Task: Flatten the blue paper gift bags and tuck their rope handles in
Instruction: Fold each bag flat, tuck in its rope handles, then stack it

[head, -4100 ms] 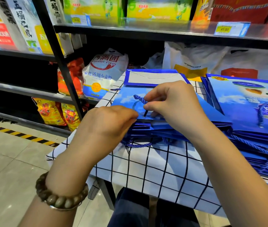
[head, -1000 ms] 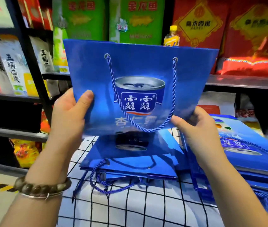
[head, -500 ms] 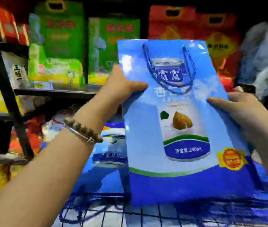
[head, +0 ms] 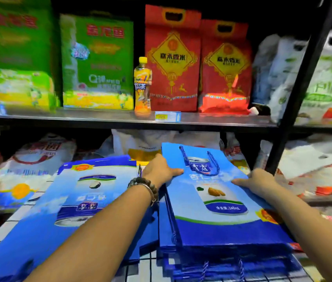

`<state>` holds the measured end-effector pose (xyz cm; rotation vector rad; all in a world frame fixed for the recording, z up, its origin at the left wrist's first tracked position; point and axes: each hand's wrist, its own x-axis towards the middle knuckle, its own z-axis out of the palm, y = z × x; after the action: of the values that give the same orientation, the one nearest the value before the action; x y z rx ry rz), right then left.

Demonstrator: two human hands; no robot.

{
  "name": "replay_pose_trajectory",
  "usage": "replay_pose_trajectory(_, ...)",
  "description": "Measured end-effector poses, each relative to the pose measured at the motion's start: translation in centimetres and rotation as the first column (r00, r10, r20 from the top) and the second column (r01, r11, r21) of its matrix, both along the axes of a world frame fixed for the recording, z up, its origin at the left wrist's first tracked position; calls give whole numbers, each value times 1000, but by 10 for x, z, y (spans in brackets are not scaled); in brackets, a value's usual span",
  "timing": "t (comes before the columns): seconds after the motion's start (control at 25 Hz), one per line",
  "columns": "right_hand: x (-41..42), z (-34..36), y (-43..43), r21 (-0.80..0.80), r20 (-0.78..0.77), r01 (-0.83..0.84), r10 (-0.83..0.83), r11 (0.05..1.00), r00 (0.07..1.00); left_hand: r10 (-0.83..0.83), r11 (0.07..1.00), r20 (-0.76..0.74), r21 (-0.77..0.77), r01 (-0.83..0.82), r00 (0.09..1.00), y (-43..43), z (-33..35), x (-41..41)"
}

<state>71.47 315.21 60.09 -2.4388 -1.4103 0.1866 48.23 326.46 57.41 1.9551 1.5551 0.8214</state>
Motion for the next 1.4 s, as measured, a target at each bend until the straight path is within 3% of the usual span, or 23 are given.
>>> replay_pose_trajectory(0.12,-9,-16,-1,-37,146,-33,38,999,989,38,998,-217,-33,-46,975,-7,-19,-3)
replay_pose_trajectory(0.2,-18,-21,1,-60,240,-204,212,977,947,88,996,-343,47,-77,935,-14,-25,0)
replay_pose_trajectory(0.32,-40,-20,2,-287,-13,-546,566,787,824,150,984,-472,160,-83,869,-20,-25,3)
replay_pose_trajectory(0.44,-48,-25,8,-506,-49,-547,611,667,790,127,987,-585,153,-45,801,-28,-23,2)
replay_pose_trajectory(0.6,-47,-19,10,-560,-9,-521,624,644,782,-54,994,-647,34,100,761,-51,6,-15)
replay_pose_trajectory(0.68,-48,-9,10,-556,97,-481,627,678,773,-151,976,-568,43,212,809,-84,21,-40)
replay_pose_trajectory(0.72,-52,-3,8,-536,211,-463,644,705,736,-208,966,-465,43,256,861,-103,24,-56)
replay_pose_trajectory(0.8,-70,14,-2,-401,481,-525,660,751,577,-292,951,-228,39,308,929,-143,21,-96)
replay_pose_trajectory(0.88,-101,33,-18,-236,567,-672,661,702,492,-298,941,-257,81,328,919,-178,10,-138)
replay_pose_trajectory(1.0,-161,39,-47,-76,438,-811,750,581,496,-109,969,-313,180,172,943,-206,-17,-188)
replay_pose_trajectory(1.12,-219,21,-78,38,272,-897,859,441,434,132,956,-420,294,-3,898,-220,-34,-225)
replay_pose_trajectory(1.2,-248,1,-91,44,206,-928,905,370,371,230,943,-343,311,-121,911,-226,-35,-242)
replay_pose_trajectory(1.28,-265,-23,-96,74,181,-924,906,375,382,298,919,-251,336,-206,921,-230,-35,-256)
replay_pose_trajectory(1.4,-269,-52,-99,273,116,-836,847,476,520,256,899,-268,420,-127,929,-235,-36,-262)
